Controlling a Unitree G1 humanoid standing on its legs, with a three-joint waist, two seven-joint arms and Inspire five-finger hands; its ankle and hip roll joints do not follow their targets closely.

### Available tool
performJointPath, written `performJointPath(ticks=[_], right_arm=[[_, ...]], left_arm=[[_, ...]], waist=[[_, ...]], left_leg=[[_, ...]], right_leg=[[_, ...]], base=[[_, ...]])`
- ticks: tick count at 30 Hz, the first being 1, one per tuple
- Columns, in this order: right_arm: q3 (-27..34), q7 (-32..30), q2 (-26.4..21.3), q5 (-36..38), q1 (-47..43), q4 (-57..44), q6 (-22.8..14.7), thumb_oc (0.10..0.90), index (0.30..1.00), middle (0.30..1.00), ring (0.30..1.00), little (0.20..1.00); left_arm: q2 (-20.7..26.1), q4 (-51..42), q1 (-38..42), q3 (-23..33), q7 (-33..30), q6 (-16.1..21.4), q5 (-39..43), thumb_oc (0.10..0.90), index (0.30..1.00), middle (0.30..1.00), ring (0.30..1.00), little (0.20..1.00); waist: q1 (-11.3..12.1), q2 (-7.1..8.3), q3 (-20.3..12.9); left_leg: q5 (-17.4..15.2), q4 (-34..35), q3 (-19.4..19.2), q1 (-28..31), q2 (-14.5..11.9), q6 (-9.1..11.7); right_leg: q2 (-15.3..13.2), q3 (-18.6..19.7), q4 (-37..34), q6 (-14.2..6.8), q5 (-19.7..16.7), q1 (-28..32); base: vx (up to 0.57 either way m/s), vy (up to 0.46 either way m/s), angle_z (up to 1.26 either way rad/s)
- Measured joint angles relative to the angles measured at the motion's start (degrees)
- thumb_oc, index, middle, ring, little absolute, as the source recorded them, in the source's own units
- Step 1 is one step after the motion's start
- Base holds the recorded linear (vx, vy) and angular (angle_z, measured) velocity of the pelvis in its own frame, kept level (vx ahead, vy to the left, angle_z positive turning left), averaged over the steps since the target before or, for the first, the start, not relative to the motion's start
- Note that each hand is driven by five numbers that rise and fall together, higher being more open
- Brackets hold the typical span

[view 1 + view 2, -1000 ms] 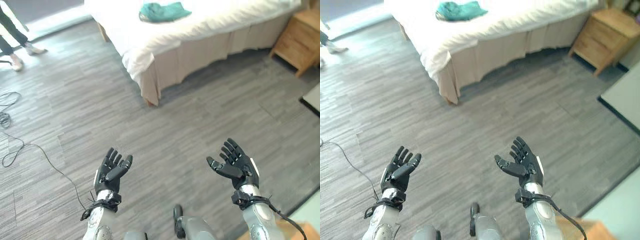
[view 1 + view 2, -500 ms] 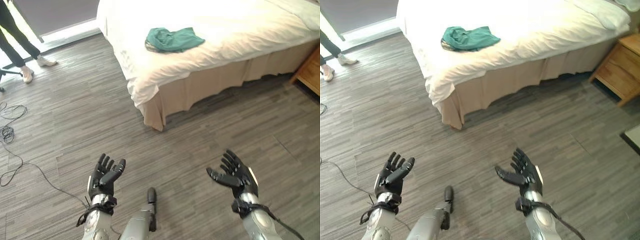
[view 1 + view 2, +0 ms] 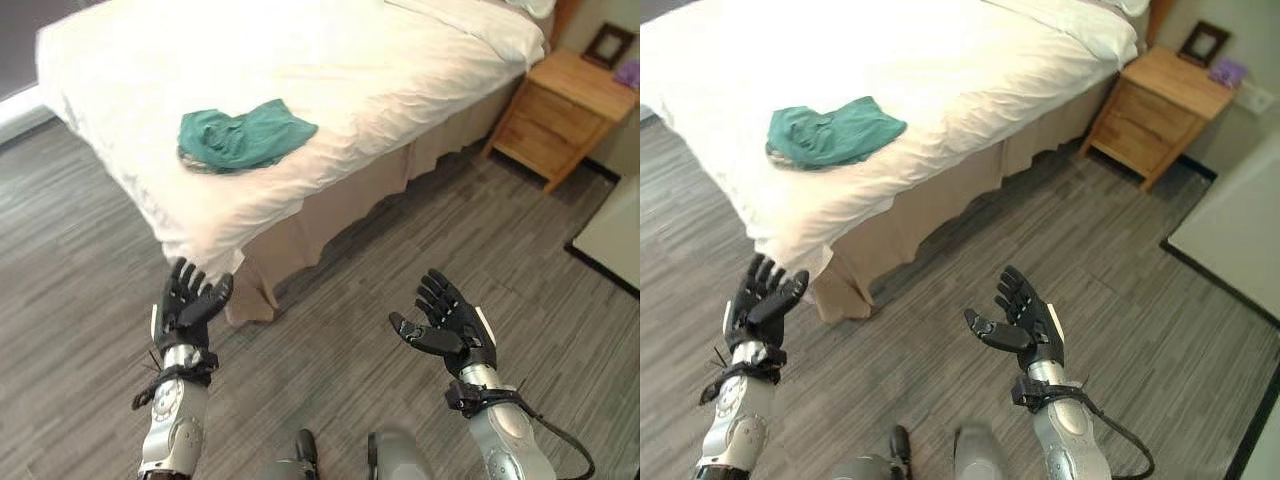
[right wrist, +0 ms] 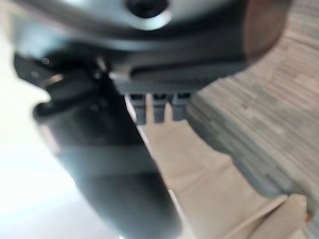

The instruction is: Pick up bed clothes into laundry basket.

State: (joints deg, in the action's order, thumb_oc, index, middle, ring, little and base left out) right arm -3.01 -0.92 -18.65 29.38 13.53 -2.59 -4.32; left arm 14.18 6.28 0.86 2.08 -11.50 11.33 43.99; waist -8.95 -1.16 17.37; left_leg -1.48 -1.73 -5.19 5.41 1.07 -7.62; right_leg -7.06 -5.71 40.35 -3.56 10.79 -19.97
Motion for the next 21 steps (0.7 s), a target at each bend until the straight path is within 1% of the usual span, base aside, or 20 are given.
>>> performJointPath(ticks=[1, 2, 3, 4, 5, 6, 7, 8, 9, 10, 11, 12, 13, 14, 15, 16, 18, 19, 20, 21], right_arm=[[0.0, 0.2, -0.5, 0.0, 0.8, 0.2, 0.0, 0.800, 0.900, 0.900, 0.900, 0.900], [-0.1, 0.3, -0.3, 0.0, 1.3, 0.5, 0.0, 0.800, 0.900, 0.900, 0.900, 0.900], [0.0, 0.3, -0.1, 0.1, 1.7, 0.6, 0.0, 0.800, 0.900, 0.900, 0.900, 0.900], [0.0, 0.3, 0.0, 0.1, 3.1, 0.7, 0.0, 0.800, 0.900, 0.900, 0.900, 0.900], [0.1, 0.4, -0.5, 0.1, 4.3, 0.6, 0.0, 0.800, 0.900, 0.900, 0.900, 0.900], [1.1, 0.6, -0.5, 0.2, 6.1, 0.5, -0.2, 0.800, 0.900, 0.900, 0.900, 0.900], [1.5, 0.4, -0.6, 0.2, 5.5, 2.0, -0.1, 0.800, 0.900, 0.900, 0.900, 0.900], [1.6, 0.4, -1.2, 0.2, 4.1, 3.7, 0.1, 0.800, 0.900, 0.900, 0.900, 0.900], [2.4, 0.4, -1.8, 0.2, 1.6, 4.1, 0.0, 0.800, 0.900, 0.900, 0.900, 0.900], [2.6, 0.4, -2.2, 0.2, -0.2, 4.3, 0.0, 0.800, 0.900, 0.900, 0.900, 0.900], [2.5, 0.4, -2.5, 0.2, -2.0, 4.5, 0.1, 0.800, 0.900, 0.900, 0.900, 0.900], [2.6, 0.5, -2.7, 0.2, -2.6, 4.4, -0.1, 0.800, 0.900, 0.900, 0.900, 0.900], [3.2, 0.5, -2.6, 0.2, -3.2, 4.4, -0.2, 0.800, 0.900, 0.900, 0.900, 0.900], [3.2, 0.6, -2.5, 0.2, -4.8, 5.1, -0.8, 0.800, 0.900, 0.900, 0.900, 0.900], [3.4, 0.8, -2.7, 0.6, -6.9, 5.6, -0.8, 0.800, 0.900, 0.900, 0.900, 0.900], [3.3, 0.8, -2.9, 1.0, -8.2, 5.5, -1.4, 0.800, 0.900, 0.900, 0.900, 0.900], [3.4, 0.7, -4.4, 1.1, -9.6, 6.2, -1.5, 0.800, 0.900, 0.900, 0.900, 0.900], [3.5, 0.5, -4.8, 1.1, -9.6, 6.2, -1.5, 0.800, 0.900, 0.900, 0.900, 0.900], [3.5, 0.5, -5.3, 1.1, -9.6, 6.1, -1.6, 0.800, 0.900, 0.900, 0.900, 0.900], [3.6, 0.5, -5.9, 1.1, -10.4, 6.2, -2.1, 0.800, 0.900, 0.900, 0.900, 0.900]], left_arm=[[-0.6, 0.0, 0.1, -0.6, 0.2, 0.5, -1.1, 0.800, 0.900, 0.900, 0.900, 0.900], [-0.8, 0.1, 0.1, -0.8, 0.4, 1.2, -1.8, 0.800, 0.900, 0.900, 0.900, 0.900], [-0.6, 0.3, 0.3, -0.8, 0.7, 1.4, -1.9, 0.800, 0.900, 0.900, 0.900, 0.900], [-0.9, 1.1, -0.2, -2.6, 1.5, 1.2, -1.9, 0.800, 0.900, 0.900, 0.900, 0.900], [-1.7, 1.3, -1.7, -3.7, 1.8, 1.3, -1.7, 0.800, 0.900, 0.900, 0.900, 0.900], [-2.1, 1.7, -3.1, -4.9, 2.1, 1.3, -1.6, 0.800, 0.900, 0.900, 0.900, 0.900], [-2.8, 2.4, -3.7, -6.1, 2.4, 0.8, -1.4, 0.800, 0.900, 0.900, 0.900, 0.900], [-3.2, 2.3, -5.2, -7.2, 2.6, -0.1, -1.4, 0.800, 0.900, 0.900, 0.900, 0.900], [-3.4, 2.2, -6.4, -7.8, 3.4, -0.7, -1.5, 0.800, 0.900, 0.900, 0.900, 0.900], [-3.3, 2.2, -6.4, -7.8, 3.5, -0.9, -1.5, 0.800, 0.900, 0.900, 0.900, 0.900], [-2.8, 2.2, -6.1, -7.6, 3.5, -1.1, -1.5, 0.800, 0.900, 0.900, 0.900, 0.900], [-2.4, 2.2, -5.7, -7.6, 3.5, -1.1, -1.5, 0.800, 0.900, 0.900, 0.900, 0.900], [-2.4, 2.1, -5.1, -7.5, 3.6, -1.1, -1.5, 0.800, 0.900, 0.900, 0.900, 0.900], [-1.9, 1.6, -4.7, -7.1, 3.7, -1.0, -1.6, 0.800, 0.900, 0.900, 0.900, 0.900], [-1.1, -0.3, -4.0, -4.4, 3.8, -0.3, -1.6, 0.800, 0.900, 0.900, 0.900, 0.900], [-0.4, -1.2, -3.4, -2.9, 3.8, 0.0, -1.7, 0.800, 0.900, 0.900, 0.900, 0.900], [3.9, -2.4, -0.5, -0.5, 3.0, 0.0, -2.0, 0.800, 0.900, 0.900, 0.900, 0.900], [5.9, -2.4, 0.6, 0.3, 2.7, 0.1, -2.0, 0.800, 0.900, 0.900, 0.900, 0.900], [8.2, -2.4, 1.4, 1.5, 2.1, 0.4, -2.0, 0.800, 0.900, 0.900, 0.900, 0.900], [11.4, -2.5, 2.1, 4.1, 1.7, 2.5, -2.3, 0.800, 0.900, 0.900, 0.900, 0.900]], waist=[[-0.9, -0.87, 0.0], [-1.5, -0.79, 0.0], [-1.5, 0.17, 0.1], [-2.0, 3.33, -0.2], [-2.4, 3.34, -1.4], [-3.3, 3.47, -3.0], [-3.0, 3.12, -2.9], [-2.8, 2.07, -3.2], [-2.2, 1.29, -2.9], [-1.6, 0.50, -2.6], [-1.4, 0.45, -2.6], [-1.6, 0.48, -2.6], [-1.5, 0.55, -2.6], [-1.0, 0.80, -2.6], [-0.6, 2.03, -2.6], [0.3, 2.17, -2.6], [1.1, 3.17, -1.9], [1.6, 3.78, -1.7], [2.0, 4.28, -1.9], [1.8, 3.28, -2.1]], left_leg=[[-3.6, 0.1, 2.6, 1.3, -1.3, -0.6], [-4.7, 0.0, 3.1, 2.1, -2.4, 1.1], [-3.7, 0.1, 2.8, 2.8, -2.4, 3.2], [-3.8, 0.2, 2.2, 6.0, -1.2, 5.6], [-7.0, 0.7, 3.9, 7.3, -1.6, 4.1], [-9.4, 0.7, 5.3, 8.6, -2.0, 6.9], [-9.7, 0.9, 5.6, 10.1, -2.8, 7.8], [-9.6, 0.3, 4.6, 10.6, -4.5, 8.4], [-9.0, 0.1, 3.3, 10.5, -5.3, 9.4], [-8.5, -0.2, 2.5, 10.2, -5.5, 9.8], [-6.6, -1.6, 1.7, 10.1, -6.3, 12.4], [-5.8, -3.5, 3.2, 10.4, -7.0, 13.7], [-6.3, -5.6, 3.3, 9.8, -7.1, 14.0], [-4.2, -10.1, 3.5, 8.6, -7.1, 15.2], [-4.8, -28.1, 1.5, 0.1, -7.5, 16.9], [-4.2, -32.3, 1.6, -3.2, -7.1, 17.2], [-5.8, -37.6, -1.8, -9.7, -8.6, 15.1], [-6.4, -34.8, -4.7, -10.5, -9.6, 13.9], [-6.3, -26.4, -7.3, -10.4, -10.6, 13.5], [-4.4, -16.1, -6.5, -11.2, -10.5, 14.7]], right_leg=[[3.0, 1.1, -9.1, -1.3, -0.8, -0.3], [5.4, 3.7, -20.1, -2.1, -1.9, -0.2], [5.7, 5.2, -27.2, -2.9, -3.4, 0.0], [4.6, 5.2, -30.5, -2.3, -7.2, -0.6], [4.9, 6.4, -30.6, -2.4, -7.5, -0.6], [4.9, 7.8, -31.6, -4.0, -7.7, 0.7], [5.7, 6.7, -30.2, -2.5, -12.3, 1.4], [6.3, 4.1, -29.0, -1.4, -13.5, 1.6], [8.2, 2.7, -28.2, 7.4, -16.3, 3.1], [9.2, 1.8, -27.6, 7.7, -15.2, 3.7], [9.7, 1.1, -25.9, 8.5, -13.8, 4.1], [10.0, 0.6, -25.2, 9.0, -12.5, 5.6], [10.0, 0.6, -25.3, 8.9, -12.3, 6.7], [10.2, 0.0, -25.8, 8.0, -9.5, 8.3], [9.2, 0.1, -27.4, 10.2, -10.5, 10.8], [9.1, 0.5, -28.1, 11.2, -9.7, 11.8], [9.0, 0.9, -32.9, 12.0, -10.4, 16.1], [8.8, 0.9, -35.2, 11.6, -11.0, 18.3], [8.6, 1.0, -38.0, 11.3, -11.7, 21.1], [8.9, 0.2, -40.3, 10.7, -12.0, 24.1]], base=[[0.53, -0.005, 0.53], [0.12, -0.007, 0.33], [0.39, -0.024, 0.53], [0.39, -0.037, 0.58], [0.47, -0.065, 0.89], [0.21, -0.048, 0.80], [0.17, -0.057, 0.75], [0.24, -0.117, 0.49], [0.34, -0.179, 0.27], [0.26, -0.148, 0.21], [0.31, -0.226, 0.24], [0.26, -0.245, 0.38], [0.25, -0.248, 0.46], [0.11, -0.221, 0.31], [0.13, -0.184, 0.22], [0.20, -0.178, 0.14], [0.16, 0.000, 0.11], [0.14, 0.042, 0.04], [0.17, 0.077, -0.15], [0.22, 0.110, -0.22]])
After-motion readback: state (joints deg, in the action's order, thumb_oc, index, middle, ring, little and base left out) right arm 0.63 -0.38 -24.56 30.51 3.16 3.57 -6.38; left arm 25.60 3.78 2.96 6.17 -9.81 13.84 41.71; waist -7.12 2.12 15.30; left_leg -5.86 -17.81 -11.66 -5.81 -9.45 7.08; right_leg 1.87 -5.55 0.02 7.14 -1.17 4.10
